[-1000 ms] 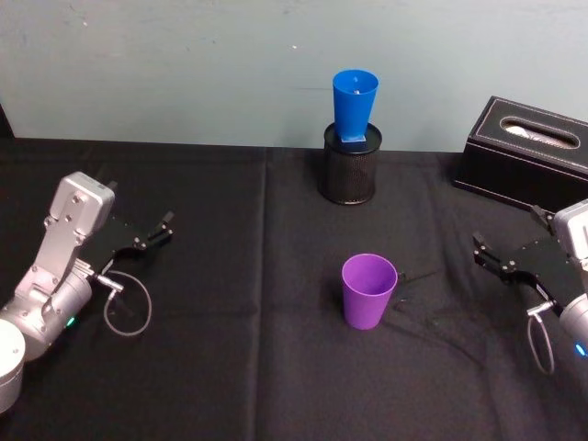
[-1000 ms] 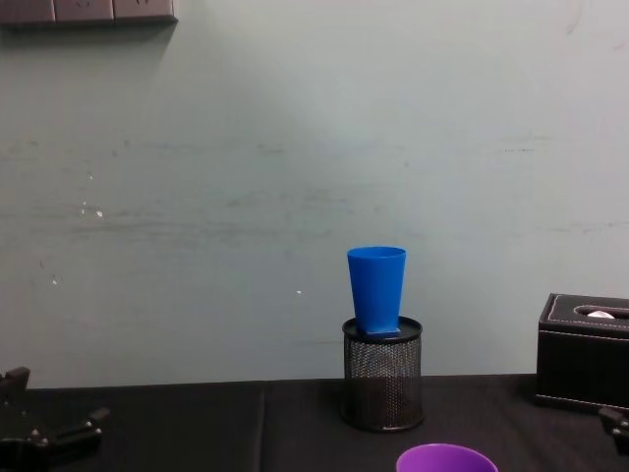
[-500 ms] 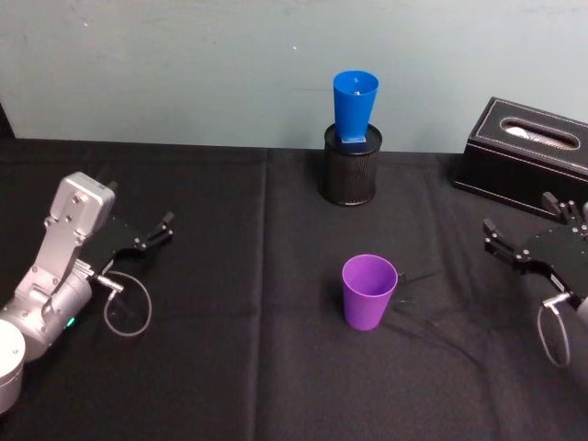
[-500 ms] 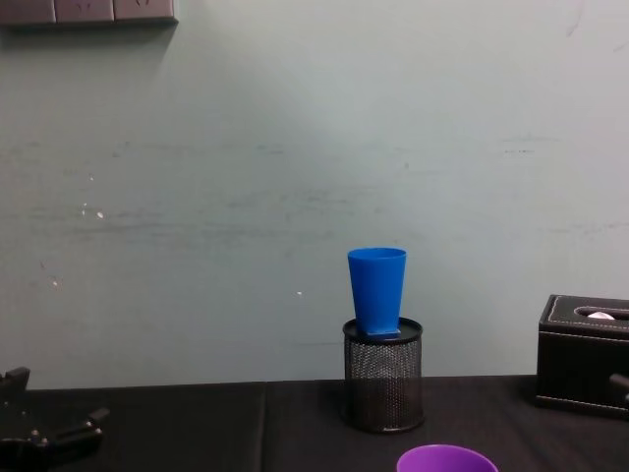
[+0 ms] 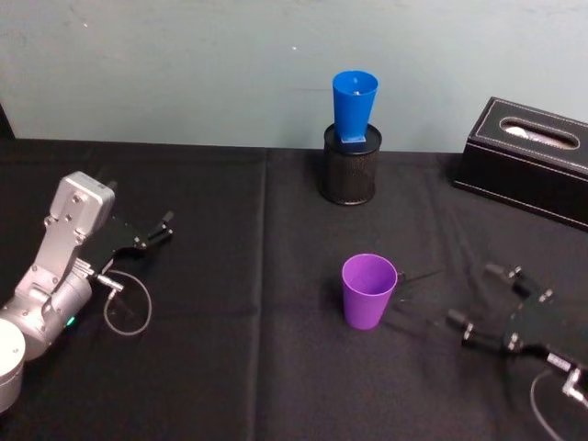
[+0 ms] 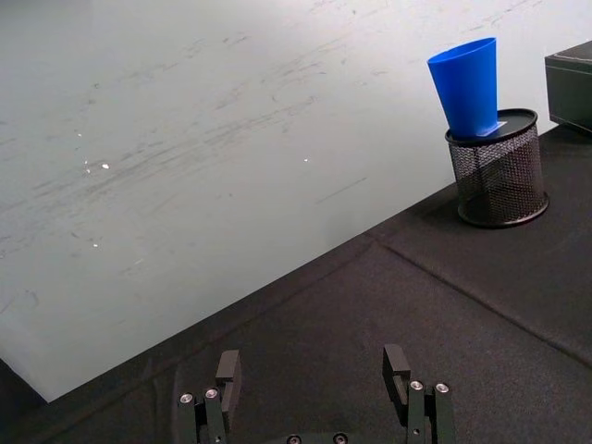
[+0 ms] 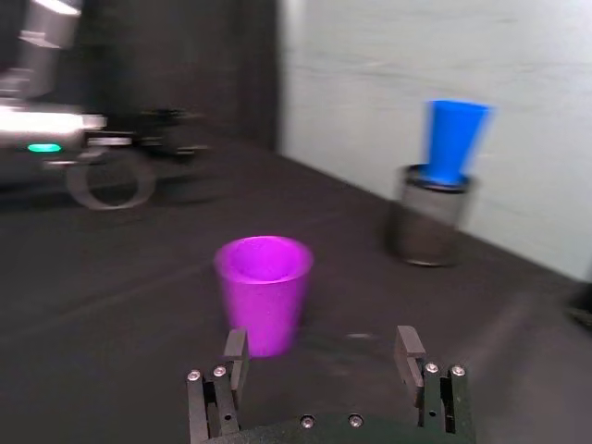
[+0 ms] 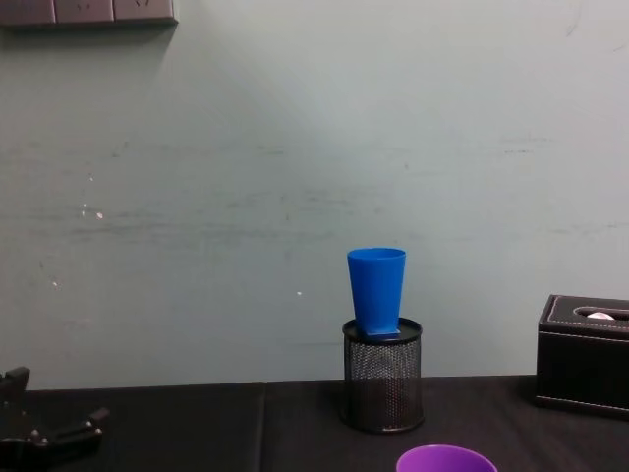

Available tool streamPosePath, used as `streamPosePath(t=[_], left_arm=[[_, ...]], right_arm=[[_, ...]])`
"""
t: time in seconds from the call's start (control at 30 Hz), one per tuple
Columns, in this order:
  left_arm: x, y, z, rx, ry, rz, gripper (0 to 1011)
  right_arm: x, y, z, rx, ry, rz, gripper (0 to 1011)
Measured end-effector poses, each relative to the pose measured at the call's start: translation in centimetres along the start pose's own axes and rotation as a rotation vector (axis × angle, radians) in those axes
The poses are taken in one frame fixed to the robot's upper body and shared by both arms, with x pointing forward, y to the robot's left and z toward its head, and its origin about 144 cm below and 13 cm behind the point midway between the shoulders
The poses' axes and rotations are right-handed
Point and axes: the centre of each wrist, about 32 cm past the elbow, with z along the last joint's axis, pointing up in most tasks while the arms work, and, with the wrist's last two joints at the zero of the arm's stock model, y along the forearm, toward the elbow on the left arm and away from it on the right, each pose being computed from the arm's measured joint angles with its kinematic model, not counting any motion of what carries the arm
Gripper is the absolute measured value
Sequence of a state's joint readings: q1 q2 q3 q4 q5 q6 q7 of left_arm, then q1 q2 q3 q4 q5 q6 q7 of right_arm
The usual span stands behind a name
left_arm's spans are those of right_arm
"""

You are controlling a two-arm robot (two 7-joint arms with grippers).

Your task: Pick up one cup with a gripper and tap it against the other cup.

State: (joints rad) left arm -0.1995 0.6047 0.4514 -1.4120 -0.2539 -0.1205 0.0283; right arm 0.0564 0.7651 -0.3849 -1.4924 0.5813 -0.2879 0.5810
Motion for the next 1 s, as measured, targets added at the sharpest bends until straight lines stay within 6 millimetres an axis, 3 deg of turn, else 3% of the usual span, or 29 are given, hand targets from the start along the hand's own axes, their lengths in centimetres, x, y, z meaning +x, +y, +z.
streamPosePath(t=[0.27,1.0], left_arm=[[0.0,0.0,0.0,0.000,0.000,0.000,1004],[0.0,0.0,0.0,0.000,0.000,0.000,1005]], right_arm=[[-0.5,1.6,-0.8,0.010,0.036,0.201,1003],[-0.1,8.9,-0.9,-0.028,0.078,0.169,1002]])
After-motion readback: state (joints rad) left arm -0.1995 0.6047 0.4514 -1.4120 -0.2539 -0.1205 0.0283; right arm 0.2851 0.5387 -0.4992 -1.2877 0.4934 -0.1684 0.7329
